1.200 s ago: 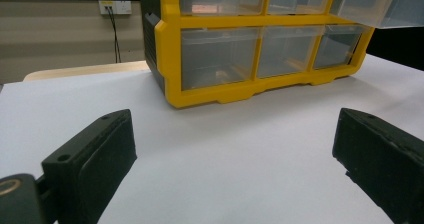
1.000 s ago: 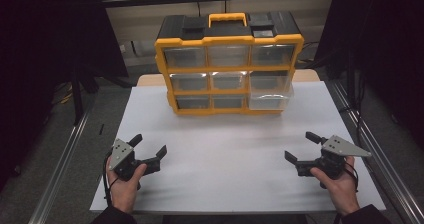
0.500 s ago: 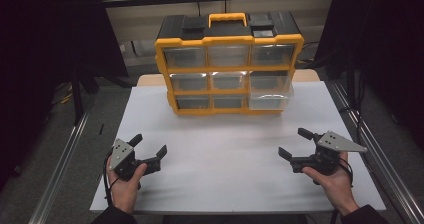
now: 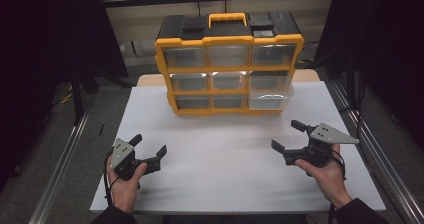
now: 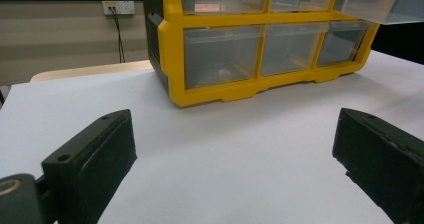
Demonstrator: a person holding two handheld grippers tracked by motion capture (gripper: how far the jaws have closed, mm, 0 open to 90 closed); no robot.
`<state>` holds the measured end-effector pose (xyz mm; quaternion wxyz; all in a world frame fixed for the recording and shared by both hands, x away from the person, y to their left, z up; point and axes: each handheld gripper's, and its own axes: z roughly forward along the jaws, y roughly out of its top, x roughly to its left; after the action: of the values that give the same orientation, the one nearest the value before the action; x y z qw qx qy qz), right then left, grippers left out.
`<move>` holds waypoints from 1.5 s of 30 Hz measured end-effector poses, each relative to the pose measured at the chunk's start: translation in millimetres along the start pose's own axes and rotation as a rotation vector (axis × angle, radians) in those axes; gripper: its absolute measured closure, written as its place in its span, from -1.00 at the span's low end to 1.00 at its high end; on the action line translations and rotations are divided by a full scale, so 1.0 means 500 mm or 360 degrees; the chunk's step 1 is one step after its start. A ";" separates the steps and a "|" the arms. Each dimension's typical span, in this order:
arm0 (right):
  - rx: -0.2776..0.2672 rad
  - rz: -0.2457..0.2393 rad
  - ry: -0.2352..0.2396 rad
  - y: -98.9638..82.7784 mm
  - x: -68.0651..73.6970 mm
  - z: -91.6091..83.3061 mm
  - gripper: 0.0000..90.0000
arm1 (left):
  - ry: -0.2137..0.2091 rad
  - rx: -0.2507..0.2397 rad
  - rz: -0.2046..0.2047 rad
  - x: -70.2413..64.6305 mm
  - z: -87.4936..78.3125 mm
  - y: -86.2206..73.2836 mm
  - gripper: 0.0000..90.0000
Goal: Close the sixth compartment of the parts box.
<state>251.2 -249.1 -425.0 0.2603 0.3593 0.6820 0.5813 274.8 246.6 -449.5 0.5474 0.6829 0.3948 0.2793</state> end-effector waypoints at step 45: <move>-0.0036 -0.0033 0.0189 0.035 0.033 0.083 0.15 | -0.0014 -0.0005 0.0007 0.001 0.000 0.001 -0.92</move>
<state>276.6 -209.7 -414.4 0.2295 0.3143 0.6932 0.6066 275.0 246.9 -449.0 0.5497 0.6841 0.3905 0.2780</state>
